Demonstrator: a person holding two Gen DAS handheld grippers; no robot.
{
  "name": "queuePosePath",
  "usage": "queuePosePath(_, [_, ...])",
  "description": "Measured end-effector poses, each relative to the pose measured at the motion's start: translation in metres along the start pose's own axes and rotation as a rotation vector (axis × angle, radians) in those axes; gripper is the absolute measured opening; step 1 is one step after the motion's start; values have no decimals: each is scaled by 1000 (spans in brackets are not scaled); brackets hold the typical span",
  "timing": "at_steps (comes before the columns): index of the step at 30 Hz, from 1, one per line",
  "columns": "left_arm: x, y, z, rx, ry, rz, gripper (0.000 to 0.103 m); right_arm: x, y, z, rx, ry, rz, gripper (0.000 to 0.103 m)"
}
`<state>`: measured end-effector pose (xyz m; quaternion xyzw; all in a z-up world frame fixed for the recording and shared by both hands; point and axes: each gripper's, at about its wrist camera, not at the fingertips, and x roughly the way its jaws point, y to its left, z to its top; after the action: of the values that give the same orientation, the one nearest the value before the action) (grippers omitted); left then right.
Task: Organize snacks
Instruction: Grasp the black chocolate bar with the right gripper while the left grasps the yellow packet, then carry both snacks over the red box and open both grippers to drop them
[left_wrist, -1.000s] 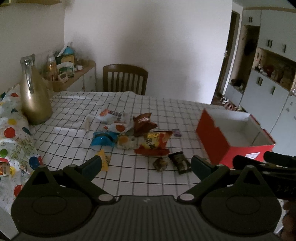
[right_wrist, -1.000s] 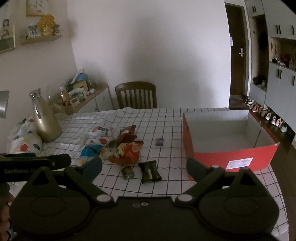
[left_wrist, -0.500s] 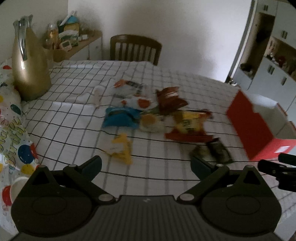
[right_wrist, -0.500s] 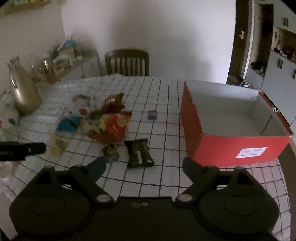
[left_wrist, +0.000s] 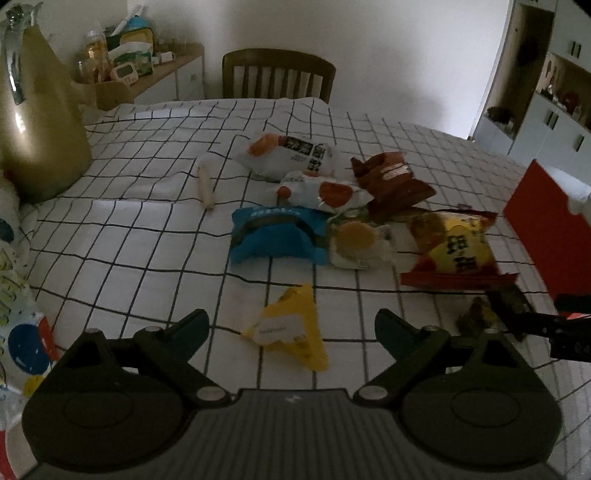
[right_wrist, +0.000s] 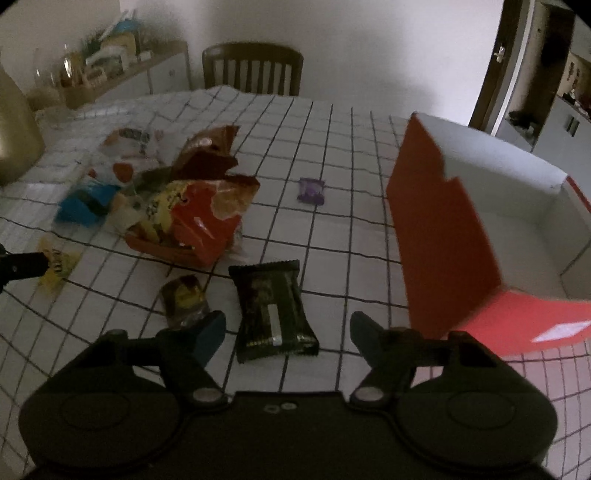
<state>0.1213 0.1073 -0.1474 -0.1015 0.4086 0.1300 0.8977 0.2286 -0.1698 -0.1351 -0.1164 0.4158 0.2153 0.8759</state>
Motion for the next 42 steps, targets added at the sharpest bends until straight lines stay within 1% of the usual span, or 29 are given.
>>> queuePosePath(1, [3,1,1,6,2,1,93,4,2,1,-12,6,-1,71])
queuePosePath(3, [9,2,1,17,11,3,90,11,6,4,-38,17,-13,71])
queuePosePath(6, [17,1,1,37,15,8,90,21,8,7,-44,33,-19,69])
queuePosePath(8, [22,2,1,49,24,10,84,27,8,9,-42,44,-19,68])
queuePosePath(9, [25,2,0,52,32,6,79,30,8,10,-41,50,-22,65])
queuePosePath(11, [27,2,-1,56,38,2,75,35,7,11,-32,63,-20,62])
queuePosePath(14, [28,2,-1,63,32,0,66,40,7,12,-15,77,-8,53])
queuePosePath(15, [29,2,-1,64,34,-4,59,40,7,12,-13,81,-3,49])
queuePosePath(16, [30,2,-1,63,39,-8,55,41,7,12,-10,87,6,47])
queuePosePath(17, [31,2,-1,60,42,-11,52,41,7,12,-5,85,12,43])
queuePosePath(19, [31,4,-2,53,41,-15,47,40,8,13,-4,84,2,41])
queuePosePath(23, [30,3,-1,51,39,-14,43,36,7,13,19,78,-7,39])
queuePosePath(25, [29,3,-1,52,38,-18,39,33,4,12,37,77,-6,38])
queuePosePath(31, [23,2,-1,55,56,-25,38,16,-1,6,92,68,-20,38])
queuePosePath(33, [19,0,-3,61,52,-12,38,7,-3,4,106,63,-17,38])
queuePosePath(37, [10,-6,-4,53,57,-16,38,-12,-9,3,111,53,-8,38])
queuePosePath(42, [-11,-22,-1,41,48,-13,38,-42,-21,8,110,13,18,38])
